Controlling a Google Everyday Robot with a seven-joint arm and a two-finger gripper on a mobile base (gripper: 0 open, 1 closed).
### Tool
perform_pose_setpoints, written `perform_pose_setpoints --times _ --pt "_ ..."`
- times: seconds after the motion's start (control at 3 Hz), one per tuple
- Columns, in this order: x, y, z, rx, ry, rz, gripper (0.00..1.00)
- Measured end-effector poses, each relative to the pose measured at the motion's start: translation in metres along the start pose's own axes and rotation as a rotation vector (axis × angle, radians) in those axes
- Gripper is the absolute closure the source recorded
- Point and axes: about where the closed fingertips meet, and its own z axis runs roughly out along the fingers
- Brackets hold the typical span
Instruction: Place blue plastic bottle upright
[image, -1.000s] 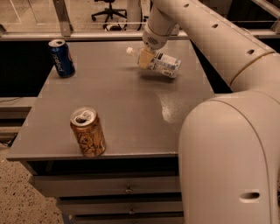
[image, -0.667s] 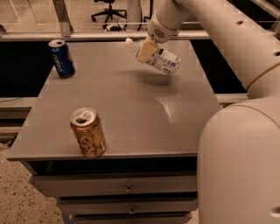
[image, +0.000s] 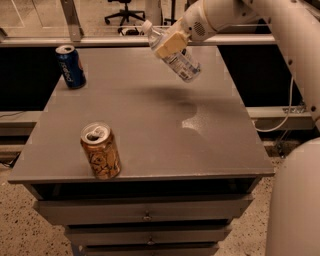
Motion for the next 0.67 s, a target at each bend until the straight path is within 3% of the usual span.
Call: perform_pose_setpoints --times 0.67 --pt "-0.0122 0.0031 -0.0229 -0.029 -0.318 0.049 1.00"
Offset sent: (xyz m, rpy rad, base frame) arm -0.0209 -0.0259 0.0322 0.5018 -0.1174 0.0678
